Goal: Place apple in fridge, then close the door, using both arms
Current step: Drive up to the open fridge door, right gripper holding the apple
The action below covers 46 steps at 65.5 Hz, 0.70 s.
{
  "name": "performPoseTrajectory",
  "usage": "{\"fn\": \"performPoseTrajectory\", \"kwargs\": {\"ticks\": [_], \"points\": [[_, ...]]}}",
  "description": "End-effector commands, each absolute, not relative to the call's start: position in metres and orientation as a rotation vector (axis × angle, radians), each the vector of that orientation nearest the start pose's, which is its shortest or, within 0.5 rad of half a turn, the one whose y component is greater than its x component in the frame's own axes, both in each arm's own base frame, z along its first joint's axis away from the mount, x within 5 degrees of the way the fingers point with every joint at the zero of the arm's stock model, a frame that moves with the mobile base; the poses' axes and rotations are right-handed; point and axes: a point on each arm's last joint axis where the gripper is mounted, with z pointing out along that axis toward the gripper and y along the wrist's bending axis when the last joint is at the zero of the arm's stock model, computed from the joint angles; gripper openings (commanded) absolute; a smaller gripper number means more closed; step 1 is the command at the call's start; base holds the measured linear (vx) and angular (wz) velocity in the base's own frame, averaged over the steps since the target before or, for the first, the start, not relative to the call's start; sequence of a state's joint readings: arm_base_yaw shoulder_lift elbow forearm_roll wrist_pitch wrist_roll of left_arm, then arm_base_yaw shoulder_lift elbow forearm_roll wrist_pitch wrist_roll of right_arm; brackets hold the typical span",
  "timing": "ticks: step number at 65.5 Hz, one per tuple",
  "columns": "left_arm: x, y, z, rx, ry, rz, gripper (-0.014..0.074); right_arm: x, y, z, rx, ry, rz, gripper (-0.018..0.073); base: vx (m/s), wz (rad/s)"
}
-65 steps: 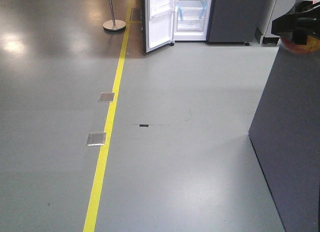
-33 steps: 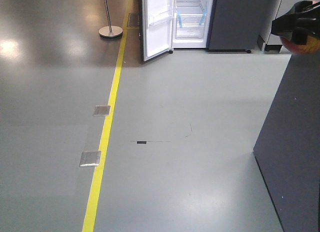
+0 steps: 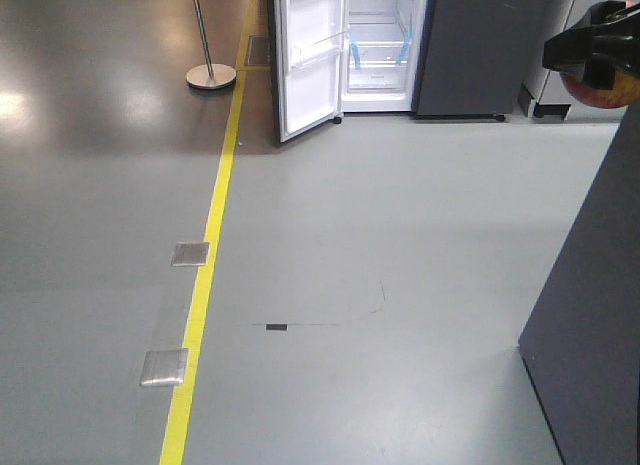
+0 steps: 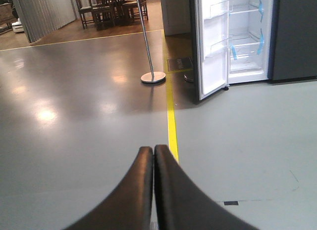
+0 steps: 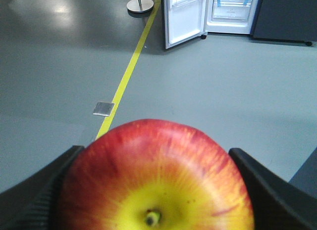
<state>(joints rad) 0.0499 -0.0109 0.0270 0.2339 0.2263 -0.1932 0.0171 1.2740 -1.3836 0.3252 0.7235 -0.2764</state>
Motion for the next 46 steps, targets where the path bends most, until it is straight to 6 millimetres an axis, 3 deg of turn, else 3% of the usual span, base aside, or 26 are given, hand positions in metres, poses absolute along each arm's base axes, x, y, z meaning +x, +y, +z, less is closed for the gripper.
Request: {"fn": "performPoseTrajectory", "kwargs": {"ticks": [1,46], "points": [[0.0557,0.0057,0.1871,-0.040,1.646,0.085,-0.0008,0.2661,0.0211,0.4565,-0.156,1.924,0.194,0.0141,0.33,-0.01],[0.0557,0.0057,0.1871,-0.040,1.646,0.085,-0.0008,0.2661,0.0211,0.4565,-0.156,1.924,0.194,0.0141,0.33,0.04]]}}
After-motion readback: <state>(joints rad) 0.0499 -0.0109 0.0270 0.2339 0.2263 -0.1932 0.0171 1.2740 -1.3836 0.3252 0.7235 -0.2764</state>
